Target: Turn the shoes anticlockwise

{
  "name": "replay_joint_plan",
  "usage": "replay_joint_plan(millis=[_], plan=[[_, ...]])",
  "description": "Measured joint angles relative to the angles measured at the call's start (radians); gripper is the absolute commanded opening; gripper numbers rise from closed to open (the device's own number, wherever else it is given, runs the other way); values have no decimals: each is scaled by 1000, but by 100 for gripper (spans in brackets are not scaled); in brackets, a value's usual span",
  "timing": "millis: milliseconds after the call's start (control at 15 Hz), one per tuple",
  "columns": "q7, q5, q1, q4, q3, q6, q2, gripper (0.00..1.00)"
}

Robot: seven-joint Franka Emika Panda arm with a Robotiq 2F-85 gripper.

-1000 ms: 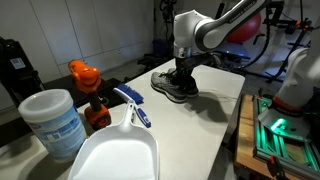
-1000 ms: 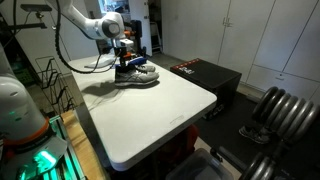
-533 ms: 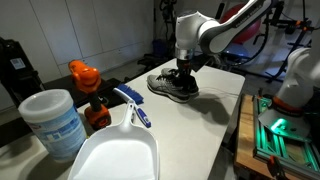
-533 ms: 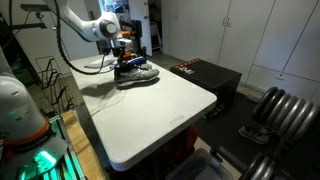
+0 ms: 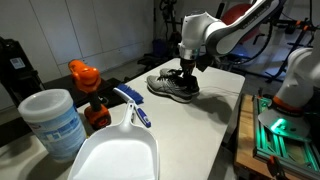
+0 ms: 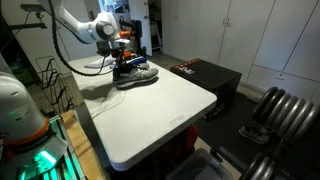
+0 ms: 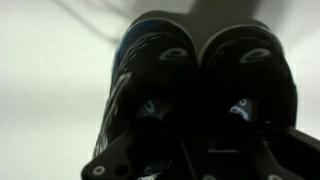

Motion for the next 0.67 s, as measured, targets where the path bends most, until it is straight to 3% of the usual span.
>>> replay_joint_plan(millis=[667], plan=[[-90, 12, -17, -98, 0, 94, -68, 6]])
